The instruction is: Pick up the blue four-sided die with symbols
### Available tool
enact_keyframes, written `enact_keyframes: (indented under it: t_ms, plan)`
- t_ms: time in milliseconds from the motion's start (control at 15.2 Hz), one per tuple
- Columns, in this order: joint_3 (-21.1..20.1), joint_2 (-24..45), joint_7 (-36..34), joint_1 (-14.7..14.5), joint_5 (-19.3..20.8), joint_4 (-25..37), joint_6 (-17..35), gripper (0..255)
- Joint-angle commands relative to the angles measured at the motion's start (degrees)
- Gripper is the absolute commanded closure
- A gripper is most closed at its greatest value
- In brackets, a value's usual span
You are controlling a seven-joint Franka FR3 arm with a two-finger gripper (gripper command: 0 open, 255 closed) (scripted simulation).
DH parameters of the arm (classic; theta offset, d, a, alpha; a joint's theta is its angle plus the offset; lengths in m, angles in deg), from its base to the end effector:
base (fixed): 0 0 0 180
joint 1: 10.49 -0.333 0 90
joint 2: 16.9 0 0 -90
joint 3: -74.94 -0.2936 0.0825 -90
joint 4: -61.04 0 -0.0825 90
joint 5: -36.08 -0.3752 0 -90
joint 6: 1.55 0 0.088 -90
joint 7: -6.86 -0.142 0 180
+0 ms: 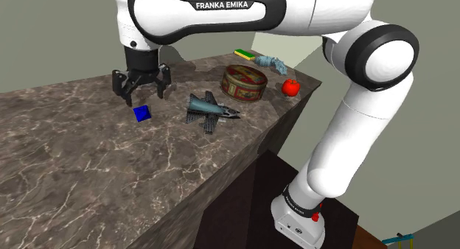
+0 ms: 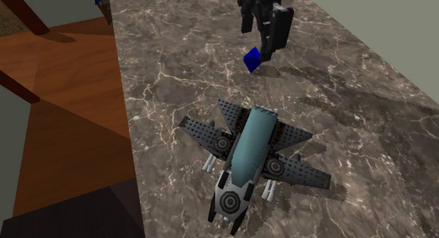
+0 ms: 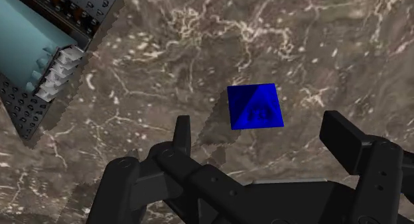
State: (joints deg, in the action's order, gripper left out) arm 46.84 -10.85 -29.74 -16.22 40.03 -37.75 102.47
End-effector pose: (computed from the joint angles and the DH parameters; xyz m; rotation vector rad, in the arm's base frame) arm 0.4916 0.3104 0.4636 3.1262 -0.0529 0.0135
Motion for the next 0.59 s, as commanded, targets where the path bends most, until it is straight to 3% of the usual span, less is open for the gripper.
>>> enact_keyframes:
  t_ms: [0,528]
  plan:
    - [-0.22,2.22,-1.21,-0.64,1.40,0.93,1.03,0]
    - [-0.08,2.91,-1.61,-0.64,1.86,-3.34,5.90,0]
